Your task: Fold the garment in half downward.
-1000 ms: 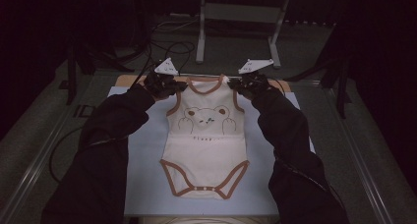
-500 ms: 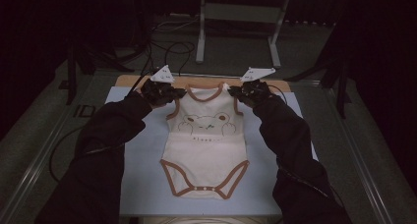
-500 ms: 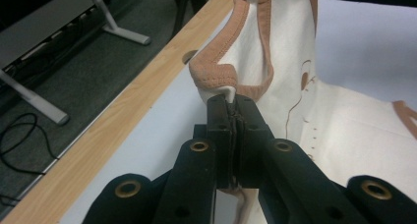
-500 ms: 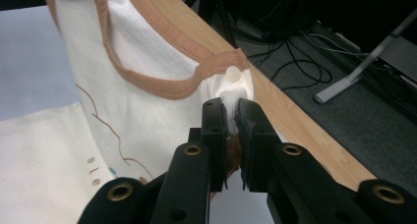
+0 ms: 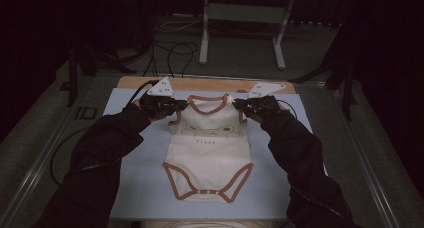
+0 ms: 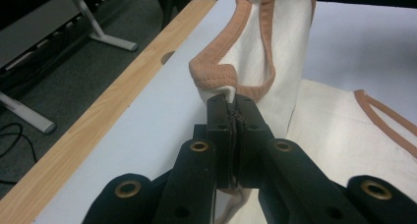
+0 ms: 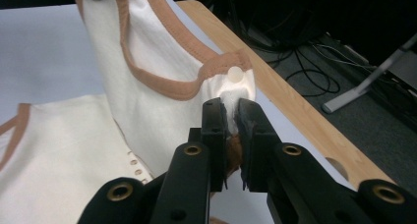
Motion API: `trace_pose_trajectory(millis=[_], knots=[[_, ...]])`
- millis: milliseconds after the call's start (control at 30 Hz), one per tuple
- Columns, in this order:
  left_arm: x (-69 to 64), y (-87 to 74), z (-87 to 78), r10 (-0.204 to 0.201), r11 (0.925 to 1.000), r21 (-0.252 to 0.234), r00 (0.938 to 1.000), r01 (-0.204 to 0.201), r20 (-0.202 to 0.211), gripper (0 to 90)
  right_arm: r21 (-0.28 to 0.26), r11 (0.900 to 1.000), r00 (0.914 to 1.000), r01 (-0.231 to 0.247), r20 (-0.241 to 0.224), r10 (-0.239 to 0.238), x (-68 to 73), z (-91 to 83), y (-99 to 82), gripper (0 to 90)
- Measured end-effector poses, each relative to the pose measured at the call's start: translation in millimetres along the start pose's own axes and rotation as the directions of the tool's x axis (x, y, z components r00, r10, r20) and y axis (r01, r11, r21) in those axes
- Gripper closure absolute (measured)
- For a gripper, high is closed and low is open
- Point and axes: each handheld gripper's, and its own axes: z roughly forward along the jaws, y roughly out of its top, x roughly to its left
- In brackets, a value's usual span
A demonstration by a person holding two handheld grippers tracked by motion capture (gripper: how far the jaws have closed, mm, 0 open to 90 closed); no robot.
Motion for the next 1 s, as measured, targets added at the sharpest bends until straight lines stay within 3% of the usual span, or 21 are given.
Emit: trace_pose_trajectory(millis=[567, 733, 1000], knots=[[-32.0, -11.1, -9.1, 0.022, 0.9997, -0.008, 0.9987, -0.022, 0.046, 88.1, -0.038, 0.9992, 0.9990, 0.012, -0.043, -0.013, 33.6, -24.6, -18.3, 82.6], [-46.4, -15.9, -9.6, 0.048, 0.9988, 0.004, 0.9971, -0.049, 0.059, 88.1, -0.043, 0.9991, 0.9979, 0.001, -0.064, -0.004, 45.8, -30.4, -27.1, 82.6], [-58.2, -27.5, -9.9, 0.044, 0.9990, 0.003, 0.9954, -0.044, 0.085, 88.1, -0.052, 0.9986, 0.9963, -0.001, -0.086, -0.003, 61.1, -39.1, -40.5, 82.6]])
